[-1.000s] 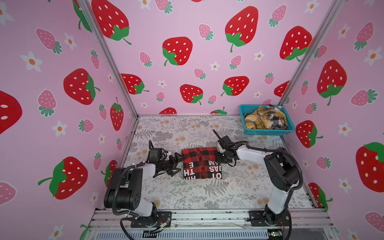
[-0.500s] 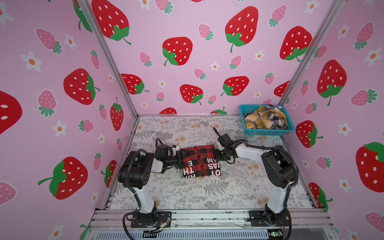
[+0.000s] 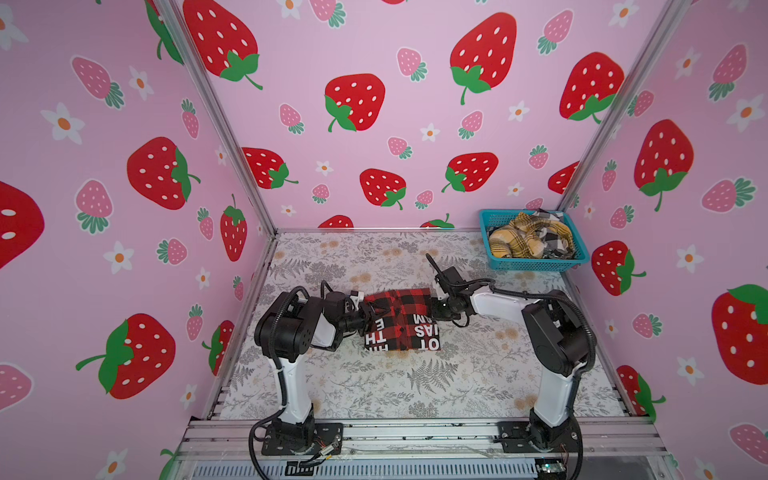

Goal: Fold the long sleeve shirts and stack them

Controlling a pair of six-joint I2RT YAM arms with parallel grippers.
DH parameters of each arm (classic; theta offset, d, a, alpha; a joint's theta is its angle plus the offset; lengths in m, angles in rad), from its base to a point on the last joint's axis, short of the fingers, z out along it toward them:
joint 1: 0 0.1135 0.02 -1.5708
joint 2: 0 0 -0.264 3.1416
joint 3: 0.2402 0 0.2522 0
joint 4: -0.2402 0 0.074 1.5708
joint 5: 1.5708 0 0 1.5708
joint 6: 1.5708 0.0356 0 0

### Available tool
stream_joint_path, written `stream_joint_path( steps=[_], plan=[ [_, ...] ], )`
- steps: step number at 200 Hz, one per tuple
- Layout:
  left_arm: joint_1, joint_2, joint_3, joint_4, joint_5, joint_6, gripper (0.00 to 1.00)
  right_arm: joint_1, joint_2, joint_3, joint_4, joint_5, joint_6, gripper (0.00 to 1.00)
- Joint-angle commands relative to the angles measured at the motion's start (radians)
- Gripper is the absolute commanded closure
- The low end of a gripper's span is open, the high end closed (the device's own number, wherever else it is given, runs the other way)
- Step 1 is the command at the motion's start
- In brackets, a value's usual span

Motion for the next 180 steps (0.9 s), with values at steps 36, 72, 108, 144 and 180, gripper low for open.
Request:
stream_joint_path(
  steps=[36, 72, 108, 144, 180],
  plan=[
    [-0.009, 0.014, 0.01, -0.149, -0.043, -0.017, 0.77, 0.001, -0.001, -0.068, -0.084, 0.018, 0.009, 0.84],
    [-0.009, -0.07, 0.049, -0.317, -0.055, 0.068, 0.89, 0.001, -0.12, -0.047, -0.107, 0.036, -0.001, 0.84],
    [-0.007, -0.179, 0.132, -0.611, -0.099, 0.229, 1.0, 0.001, -0.201, -0.001, -0.16, 0.079, -0.015, 0.83],
    [-0.002, -0.212, 0.177, -0.703, -0.11, 0.267, 1.0, 0.001, -0.266, 0.02, -0.186, 0.106, -0.015, 0.83],
    [0.013, -0.23, 0.185, -0.73, -0.112, 0.266, 1.0, 0.001, -0.296, 0.029, -0.207, 0.117, -0.017, 0.83]
  ],
)
